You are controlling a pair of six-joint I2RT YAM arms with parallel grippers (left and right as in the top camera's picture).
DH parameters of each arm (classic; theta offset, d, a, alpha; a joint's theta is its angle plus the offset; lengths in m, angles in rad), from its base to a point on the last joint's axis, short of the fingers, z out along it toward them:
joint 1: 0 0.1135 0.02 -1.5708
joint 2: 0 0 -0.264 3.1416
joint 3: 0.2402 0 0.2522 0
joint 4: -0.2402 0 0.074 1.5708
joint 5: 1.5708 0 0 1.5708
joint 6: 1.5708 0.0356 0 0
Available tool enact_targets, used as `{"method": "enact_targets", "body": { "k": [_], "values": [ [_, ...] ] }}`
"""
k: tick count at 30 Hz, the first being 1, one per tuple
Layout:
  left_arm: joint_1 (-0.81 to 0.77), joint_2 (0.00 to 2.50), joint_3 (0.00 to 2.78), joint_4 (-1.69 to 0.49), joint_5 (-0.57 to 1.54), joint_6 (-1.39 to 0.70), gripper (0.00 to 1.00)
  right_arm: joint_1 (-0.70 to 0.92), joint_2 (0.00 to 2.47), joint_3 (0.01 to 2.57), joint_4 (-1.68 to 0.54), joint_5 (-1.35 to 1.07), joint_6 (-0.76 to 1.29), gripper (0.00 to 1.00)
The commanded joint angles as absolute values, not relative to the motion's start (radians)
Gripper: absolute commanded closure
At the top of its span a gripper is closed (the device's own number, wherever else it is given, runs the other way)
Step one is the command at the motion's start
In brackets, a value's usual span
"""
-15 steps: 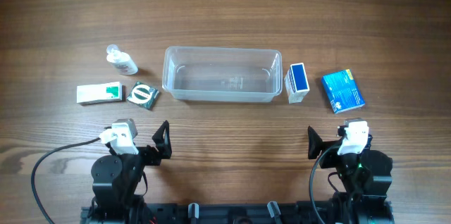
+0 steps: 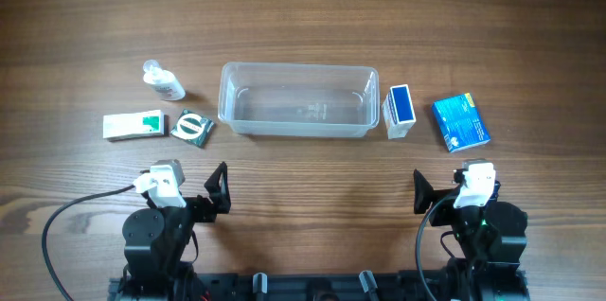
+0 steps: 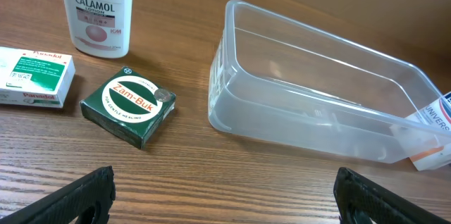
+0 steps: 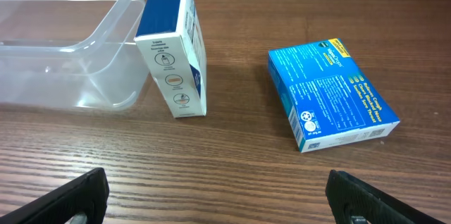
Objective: Pack container
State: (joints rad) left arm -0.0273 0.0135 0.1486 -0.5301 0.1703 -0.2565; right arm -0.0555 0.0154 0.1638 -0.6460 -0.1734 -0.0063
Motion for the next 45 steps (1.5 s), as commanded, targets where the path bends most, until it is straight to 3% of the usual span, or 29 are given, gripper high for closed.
{"method": "enact_targets", "body": {
  "k": [1, 39, 41, 45],
  "values": [
    [-0.031, 0.003, 0.146, -0.527, 0.175, -0.243, 0.0, -0.054, 0.005, 0.162, -0.643, -0.152, -0.025, 0.0],
    [-0.031, 0.003, 0.146, -0.527, 0.175, -0.243, 0.0, -0.054, 0.005, 0.162, -0.576, -0.187, -0.022, 0.0],
    [-0.031, 0.003, 0.146, -0.527, 0.175, -0.243, 0.0, -0.054, 0.005, 0.162, -0.558, -0.228, 0.003, 0.0],
    [-0.031, 0.003, 0.146, -0.527, 0.175, -0.243, 0.0, -0.054, 0.005, 0.161, -0.541, -0.248, 0.249, 0.0]
  ]
}}
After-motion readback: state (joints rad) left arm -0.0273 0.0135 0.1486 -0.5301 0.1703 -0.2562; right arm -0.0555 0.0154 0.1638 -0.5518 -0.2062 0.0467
